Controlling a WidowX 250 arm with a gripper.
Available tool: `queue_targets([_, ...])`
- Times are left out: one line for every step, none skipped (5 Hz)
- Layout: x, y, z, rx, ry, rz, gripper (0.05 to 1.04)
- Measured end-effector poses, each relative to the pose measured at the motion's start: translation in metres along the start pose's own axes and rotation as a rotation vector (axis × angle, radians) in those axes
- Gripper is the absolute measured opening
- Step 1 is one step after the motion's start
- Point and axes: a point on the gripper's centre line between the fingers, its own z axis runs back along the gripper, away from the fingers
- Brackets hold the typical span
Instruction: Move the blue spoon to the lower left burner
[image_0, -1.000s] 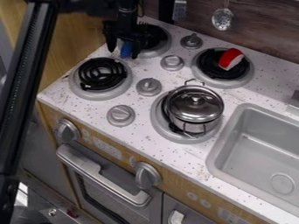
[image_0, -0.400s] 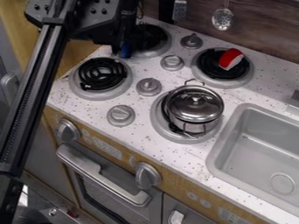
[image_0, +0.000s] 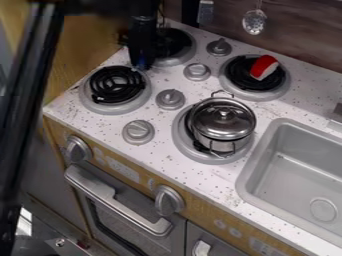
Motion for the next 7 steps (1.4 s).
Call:
queue_targets([-0.029,-0.002,0.024,-0.014,-0.034,0.019,0.364])
queue_targets([-0.055,0.005,0.049,-0.009,-0.072,0.048,0.364])
queue_targets([-0.08,0.01,0.032,0.002,-0.012,0.073,0.364])
queue_targets([-0.082,0.021,0.031,0.026,-0.005,0.097,0.364])
queue_targets([-0.079,0.023,0.021,0.043,0.036,0.102,0.41])
queue_targets([-0.075,0.023,0.011,0.047,0.083,0.115,0.72])
queue_targets([-0.076,0.022,0.012,0.048,0.101,0.12,0.987])
